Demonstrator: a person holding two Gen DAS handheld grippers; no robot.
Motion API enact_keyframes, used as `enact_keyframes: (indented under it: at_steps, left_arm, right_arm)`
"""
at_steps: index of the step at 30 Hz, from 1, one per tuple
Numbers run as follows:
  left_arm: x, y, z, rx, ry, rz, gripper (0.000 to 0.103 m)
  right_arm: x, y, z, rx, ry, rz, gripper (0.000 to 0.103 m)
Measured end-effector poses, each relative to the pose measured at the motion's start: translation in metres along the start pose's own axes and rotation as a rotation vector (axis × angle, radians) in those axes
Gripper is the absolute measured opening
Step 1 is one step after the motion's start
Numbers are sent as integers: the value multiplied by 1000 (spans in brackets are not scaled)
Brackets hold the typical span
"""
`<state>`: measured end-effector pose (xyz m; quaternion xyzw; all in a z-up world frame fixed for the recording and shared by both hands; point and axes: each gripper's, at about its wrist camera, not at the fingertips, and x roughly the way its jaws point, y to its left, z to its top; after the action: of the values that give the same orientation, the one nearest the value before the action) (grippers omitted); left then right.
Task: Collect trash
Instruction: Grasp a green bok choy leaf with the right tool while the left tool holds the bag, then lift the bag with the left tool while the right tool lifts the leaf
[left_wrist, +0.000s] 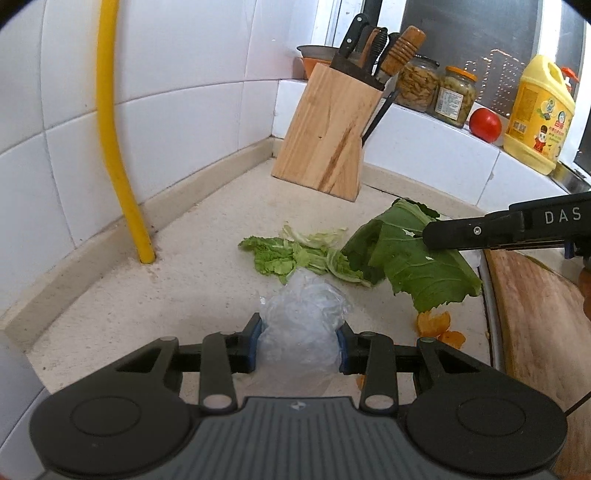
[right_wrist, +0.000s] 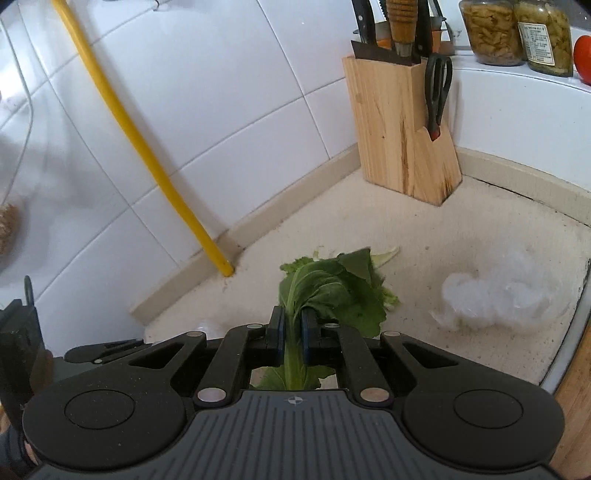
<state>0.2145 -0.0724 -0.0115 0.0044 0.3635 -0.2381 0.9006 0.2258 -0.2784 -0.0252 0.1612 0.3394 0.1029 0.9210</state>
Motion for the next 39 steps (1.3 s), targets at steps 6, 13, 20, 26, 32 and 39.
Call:
enact_keyframes:
  at_steps: [6, 13, 20, 26, 32, 39]
  left_arm:
    - [-5, -6, -2, -1, -10, 22, 32]
    - [-19, -8, -7, 28, -22, 14, 32]
    - [-39, 0, -17, 25, -35, 11, 32]
    - [-51, 6, -21, 38, -49, 2, 32]
    - [-52, 8, -22, 53, -54, -26, 32]
    - [-25, 0, -37, 87, 1, -61, 32]
  right_arm:
    - [0, -1, -4, -2, -7, 42, 12]
    - [-13, 12, -11, -24, -34, 30, 12]
    - [-12, 30, -19, -32, -29, 0, 12]
    - [-15, 48, -25, -38, -40, -13, 12]
    - [-23, 60, -29, -56, -57, -46, 12]
    - [-42, 55, -60, -55, -22, -158, 12]
